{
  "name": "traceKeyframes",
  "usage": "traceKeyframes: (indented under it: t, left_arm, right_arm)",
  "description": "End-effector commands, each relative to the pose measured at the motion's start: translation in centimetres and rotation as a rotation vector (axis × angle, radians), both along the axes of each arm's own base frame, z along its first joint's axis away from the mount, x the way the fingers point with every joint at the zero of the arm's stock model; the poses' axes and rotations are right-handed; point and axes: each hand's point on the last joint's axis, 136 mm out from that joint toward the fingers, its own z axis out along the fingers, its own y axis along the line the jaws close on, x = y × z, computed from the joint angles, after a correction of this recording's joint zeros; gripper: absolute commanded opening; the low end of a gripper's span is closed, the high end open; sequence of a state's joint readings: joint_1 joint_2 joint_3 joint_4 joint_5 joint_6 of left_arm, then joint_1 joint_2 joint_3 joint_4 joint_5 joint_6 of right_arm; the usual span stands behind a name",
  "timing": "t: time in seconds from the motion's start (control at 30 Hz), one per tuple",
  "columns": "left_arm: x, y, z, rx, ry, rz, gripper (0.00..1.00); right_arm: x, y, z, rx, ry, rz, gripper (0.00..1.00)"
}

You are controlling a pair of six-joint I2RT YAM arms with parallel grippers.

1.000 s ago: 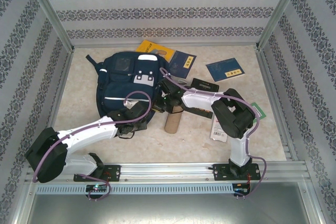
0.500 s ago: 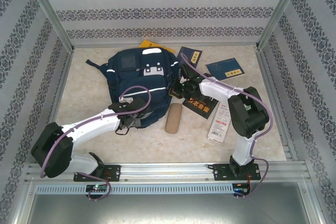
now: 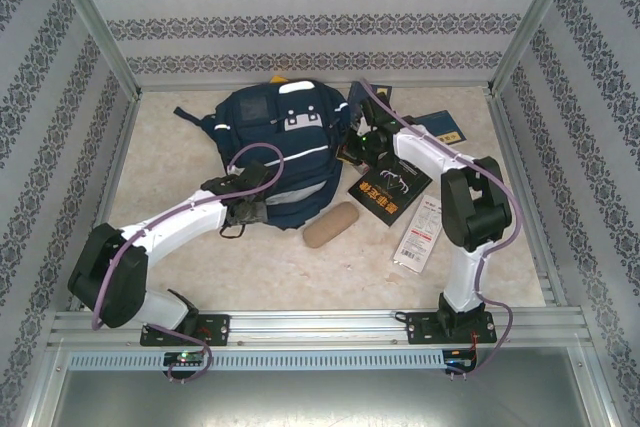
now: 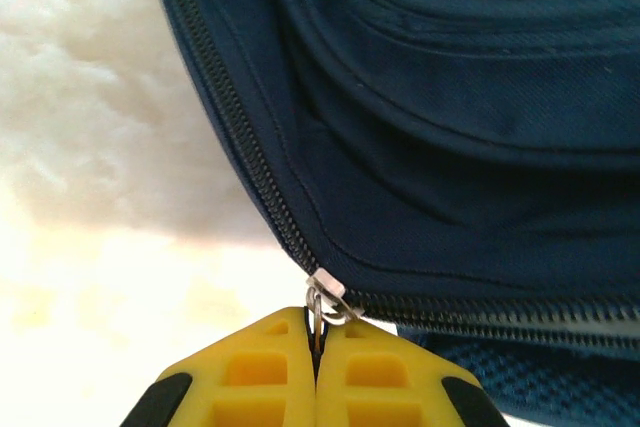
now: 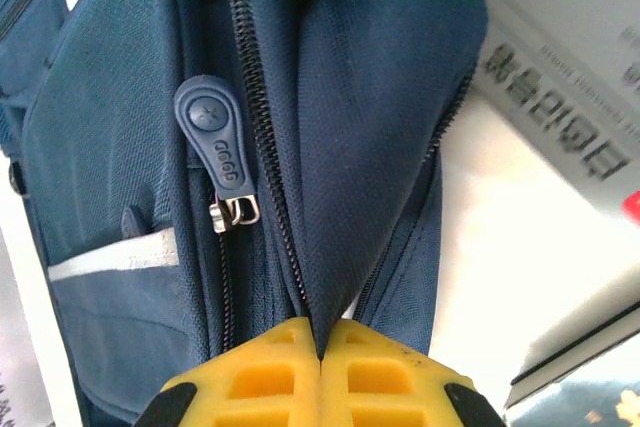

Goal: Pack books, pencil case, and school supplies into a backpack

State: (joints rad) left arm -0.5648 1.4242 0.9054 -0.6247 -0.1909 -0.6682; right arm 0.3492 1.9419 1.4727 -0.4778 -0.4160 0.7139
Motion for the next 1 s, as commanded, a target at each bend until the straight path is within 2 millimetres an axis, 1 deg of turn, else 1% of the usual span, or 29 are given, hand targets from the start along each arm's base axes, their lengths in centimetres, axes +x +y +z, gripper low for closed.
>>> traceKeyframes:
  t: [0.0, 0.07, 0.1, 0.17, 0.2, 0.27, 0.3, 0.37, 0.5, 0.6, 0.67, 0.77, 0.87, 0.97]
  left_arm:
    - [-2.1, -2.1, 0.2, -0.042, 0.036, -0.129, 0.00]
    - [-2.9, -3.9, 0.3, -0.093, 0.033, -0.178, 0.00]
    - [-3.3, -4.8, 0.3, -0.112, 0.032, -0.197, 0.00]
    - [-3.9, -6.3, 0.3, -0.133, 0.030, -0.223, 0.00]
    - [-4.1, -6.8, 0.3, -0.146, 0.032, -0.228, 0.00]
    - [-4.3, -8.0, 0.1, -0.169, 0.033, -0.235, 0.00]
    - [-4.3, -8.6, 0.2, -0.181, 0.029, -0.240, 0.00]
    - [-4.2, -9.8, 0.2, -0.191, 0.023, -0.262, 0.00]
    - [-4.0, -11.3, 0.2, -0.190, 0.022, -0.287, 0.00]
    - [-3.9, -11.9, 0.1, -0.199, 0.022, -0.302, 0.00]
    - [-3.9, -12.1, 0.0, -0.203, 0.025, -0.309, 0.00]
    - [-4.0, -12.2, -0.2, -0.202, 0.034, -0.315, 0.00]
    - [-4.2, -12.1, -0.4, -0.195, 0.040, -0.322, 0.00]
    - [-4.3, -11.9, -0.5, -0.191, 0.040, -0.323, 0.00]
  right_arm:
    - [4.3, -2.4, 1.3, -0.080, -0.115, -0.056, 0.00]
    - [5.2, -1.9, 1.7, -0.076, -0.127, -0.041, 0.02]
    - [5.6, -1.6, 2.0, -0.067, -0.133, -0.029, 0.08]
    - [5.9, -1.2, 2.4, -0.061, -0.132, -0.013, 0.27]
    - [5.9, -1.3, 2.7, -0.062, -0.133, -0.016, 0.33]
    - [5.4, -1.5, 3.6, -0.058, -0.140, -0.031, 0.40]
    - [5.0, -1.6, 3.8, -0.059, -0.140, -0.036, 0.41]
    - [3.5, -2.1, 4.3, -0.071, -0.136, -0.047, 0.44]
    - [-0.4, -2.8, 4.0, -0.081, -0.100, -0.072, 0.45]
    - [-4.0, -2.1, 3.4, -0.053, -0.061, -0.067, 0.46]
    - [-6.5, -0.7, 3.0, -0.020, -0.033, -0.058, 0.47]
    - [-9.6, 2.0, 2.7, 0.022, 0.001, -0.021, 0.49]
    - [-11.9, 4.2, 1.7, 0.040, 0.040, -0.004, 0.50]
    - [-13.3, 5.6, 0.0, 0.043, 0.082, -0.013, 0.50]
